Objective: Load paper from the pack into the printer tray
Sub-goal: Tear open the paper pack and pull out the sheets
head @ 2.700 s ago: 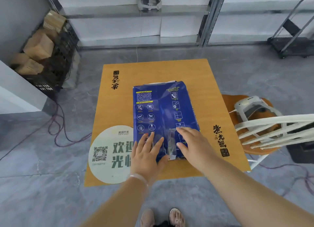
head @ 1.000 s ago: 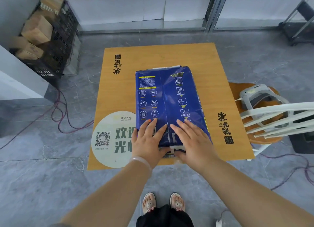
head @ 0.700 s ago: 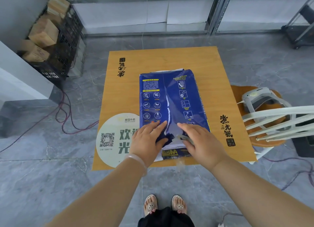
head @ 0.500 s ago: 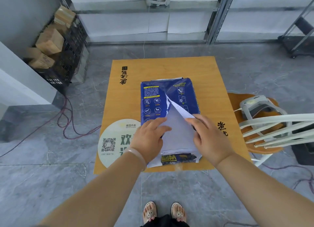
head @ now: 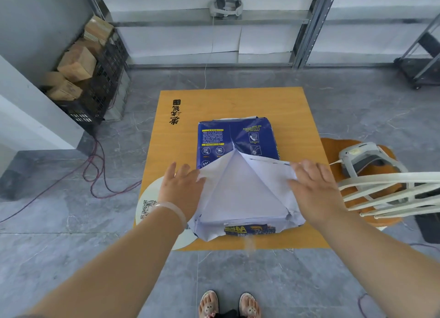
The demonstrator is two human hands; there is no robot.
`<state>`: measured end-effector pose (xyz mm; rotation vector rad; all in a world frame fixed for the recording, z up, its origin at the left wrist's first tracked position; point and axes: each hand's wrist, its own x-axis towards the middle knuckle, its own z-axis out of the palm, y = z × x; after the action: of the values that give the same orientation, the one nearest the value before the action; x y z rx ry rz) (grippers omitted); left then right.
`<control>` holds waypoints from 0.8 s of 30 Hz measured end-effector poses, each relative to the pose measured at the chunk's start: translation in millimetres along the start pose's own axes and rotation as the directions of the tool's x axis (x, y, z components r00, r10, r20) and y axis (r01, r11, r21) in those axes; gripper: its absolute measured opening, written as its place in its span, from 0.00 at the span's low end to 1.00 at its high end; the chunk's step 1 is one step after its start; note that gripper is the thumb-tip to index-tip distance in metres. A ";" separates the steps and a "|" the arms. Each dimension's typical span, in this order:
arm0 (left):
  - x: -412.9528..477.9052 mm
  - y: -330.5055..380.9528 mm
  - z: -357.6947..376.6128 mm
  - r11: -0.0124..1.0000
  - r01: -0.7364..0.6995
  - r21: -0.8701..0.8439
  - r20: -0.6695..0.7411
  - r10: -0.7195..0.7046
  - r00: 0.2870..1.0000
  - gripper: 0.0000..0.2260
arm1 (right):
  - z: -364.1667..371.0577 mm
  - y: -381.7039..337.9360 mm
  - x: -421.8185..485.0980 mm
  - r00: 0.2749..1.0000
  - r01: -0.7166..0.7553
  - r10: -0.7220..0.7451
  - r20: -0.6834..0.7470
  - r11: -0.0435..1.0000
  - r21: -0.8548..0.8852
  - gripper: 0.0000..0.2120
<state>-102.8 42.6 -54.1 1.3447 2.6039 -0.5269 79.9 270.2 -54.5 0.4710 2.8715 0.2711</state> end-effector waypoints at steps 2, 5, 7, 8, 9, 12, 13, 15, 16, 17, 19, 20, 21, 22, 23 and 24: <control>-2.2 9.6 9.2 0.999 -0.037 0.005 -0.085 0.037 0.996 0.24 | 2.5 -11.0 2.1 0.992 0.125 -0.125 0.012 0.992 0.025 0.23; -4.5 30.8 19.9 0.983 -0.182 -0.010 -0.181 0.178 0.967 0.24 | 11.9 -38.7 4.2 0.966 0.259 -0.253 -0.056 0.931 0.259 0.27; -6.7 41.4 25.1 0.963 -0.246 -0.107 -0.191 0.222 0.956 0.24 | 19.6 -56.2 4.1 0.970 0.235 -0.242 -0.031 0.894 0.382 0.29; -7.1 43.4 29.6 0.957 -0.232 -0.173 -0.193 0.198 0.961 0.24 | 24.4 -59.6 3.6 0.979 0.195 -0.205 -0.022 0.885 0.422 0.29; -7.9 43.0 32.8 0.951 -0.191 -0.242 -0.184 0.148 0.972 0.25 | 27.2 -58.9 2.5 0.988 0.138 -0.155 -0.001 0.879 0.456 0.27; -12.9 31.1 48.9 0.914 -0.038 -0.403 -0.108 -0.007 0.994 0.27 | 39.5 -42.3 -4.6 0.998 -0.003 -0.029 0.055 0.864 0.504 0.26; -16.3 26.9 56.3 0.891 -0.003 -0.453 -0.057 -0.025 0.998 0.28 | 44.2 -37.1 -8.2 0.998 -0.004 -0.029 0.061 0.872 0.489 0.26; -24.2 24.0 69.4 0.846 0.028 -0.532 -0.033 -0.054 0.998 0.32 | 51.2 -34.2 -16.0 0.992 0.021 -0.073 0.099 0.893 0.450 0.32; -26.4 25.2 74.1 0.829 0.031 -0.559 -0.035 -0.061 0.998 0.33 | 55.2 -35.7 -18.8 0.989 0.023 -0.086 0.122 0.898 0.438 0.35; -27.5 27.8 77.5 0.811 0.032 -0.584 -0.029 -0.061 0.998 0.33 | 58.5 -38.0 -20.3 0.987 0.012 -0.081 0.140 0.899 0.437 0.38; -26.6 33.3 81.2 0.776 0.043 -0.630 -0.017 -0.069 0.997 0.33 | 63.7 -42.5 -19.9 0.986 -0.002 -0.073 0.152 0.896 0.445 0.39; -25.1 34.6 82.9 0.759 0.049 -0.649 -0.008 -0.071 0.997 0.33 | 64.0 -43.5 -19.0 0.985 -0.004 -0.074 0.159 0.899 0.439 0.39; -23.8 35.0 83.7 0.747 0.051 -0.662 -0.001 -0.069 0.998 0.32 | 63.7 -43.4 -18.3 0.983 0.001 -0.079 0.165 0.903 0.430 0.38; -23.6 34.1 83.7 0.738 0.053 -0.673 -0.003 -0.074 0.997 0.32 | 61.4 -42.7 -17.9 0.984 0.010 -0.086 0.157 0.903 0.429 0.37; -23.2 32.7 83.4 0.734 0.053 -0.677 -0.021 -0.092 0.996 0.33 | 59.0 -41.7 -18.1 0.987 0.013 -0.082 0.136 0.895 0.447 0.35; -23.7 31.6 82.1 0.739 0.053 -0.672 -0.057 -0.122 0.991 0.32 | 56.1 -40.6 -18.2 0.993 0.007 -0.063 0.102 0.879 0.477 0.32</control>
<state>-64.7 10.2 -130.2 1.0062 2.5332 0.4673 98.4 234.5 -113.7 0.4942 2.8114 -0.4710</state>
